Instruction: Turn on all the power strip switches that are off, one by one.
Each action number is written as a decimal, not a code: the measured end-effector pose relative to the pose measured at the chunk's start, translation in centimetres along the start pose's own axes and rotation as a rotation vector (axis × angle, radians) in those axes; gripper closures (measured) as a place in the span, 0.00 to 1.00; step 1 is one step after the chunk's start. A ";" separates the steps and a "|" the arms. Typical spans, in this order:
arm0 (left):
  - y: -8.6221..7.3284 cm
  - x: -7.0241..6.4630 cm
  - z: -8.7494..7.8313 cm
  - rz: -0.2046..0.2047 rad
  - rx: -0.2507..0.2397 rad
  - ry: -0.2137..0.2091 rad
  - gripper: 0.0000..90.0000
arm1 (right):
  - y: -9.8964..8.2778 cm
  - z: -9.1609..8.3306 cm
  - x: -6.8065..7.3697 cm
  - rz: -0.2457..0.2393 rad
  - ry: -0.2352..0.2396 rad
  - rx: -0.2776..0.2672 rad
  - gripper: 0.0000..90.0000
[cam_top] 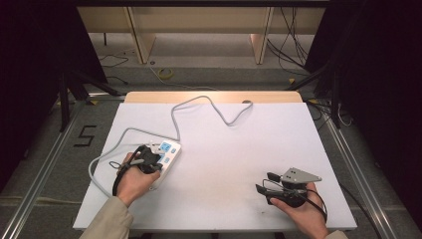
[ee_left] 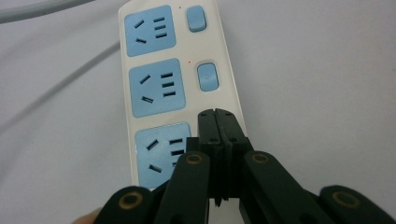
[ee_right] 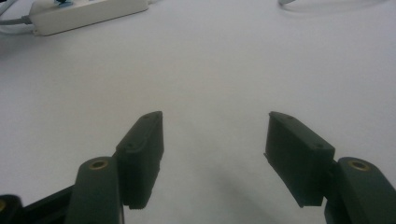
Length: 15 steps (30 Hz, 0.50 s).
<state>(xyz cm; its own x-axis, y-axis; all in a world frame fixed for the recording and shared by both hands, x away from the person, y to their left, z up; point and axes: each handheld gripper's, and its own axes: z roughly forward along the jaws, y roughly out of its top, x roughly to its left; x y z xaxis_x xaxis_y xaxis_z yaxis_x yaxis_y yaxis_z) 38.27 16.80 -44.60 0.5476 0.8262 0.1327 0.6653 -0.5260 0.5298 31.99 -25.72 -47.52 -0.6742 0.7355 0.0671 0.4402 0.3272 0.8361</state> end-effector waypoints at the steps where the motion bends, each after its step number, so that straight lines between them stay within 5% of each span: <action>1: 0.0 0.0 0.0 0.004 0.002 0.003 1.00 | 0.0 0.0 0.0 0.000 0.000 0.001 0.42; 6: 0.0 -0.2 0.0 0.012 0.000 0.007 1.00 | 0.0 0.0 0.0 -0.001 0.000 0.002 0.42; 8: 0.0 -0.3 0.2 0.023 -0.001 0.039 1.00 | 0.0 0.0 0.0 -0.002 0.001 0.001 0.42; 15: -0.2 0.0 0.2 0.013 -0.010 0.016 1.00 | 0.0 0.0 0.0 0.000 0.001 0.002 0.42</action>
<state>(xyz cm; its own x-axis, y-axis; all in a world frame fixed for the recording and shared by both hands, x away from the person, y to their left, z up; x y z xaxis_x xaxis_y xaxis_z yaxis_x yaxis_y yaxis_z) 38.24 16.84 -44.84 0.5475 0.8227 0.1532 0.6529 -0.5344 0.5367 31.99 -25.72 -47.54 -0.6749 0.7348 0.0676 0.4415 0.3287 0.8349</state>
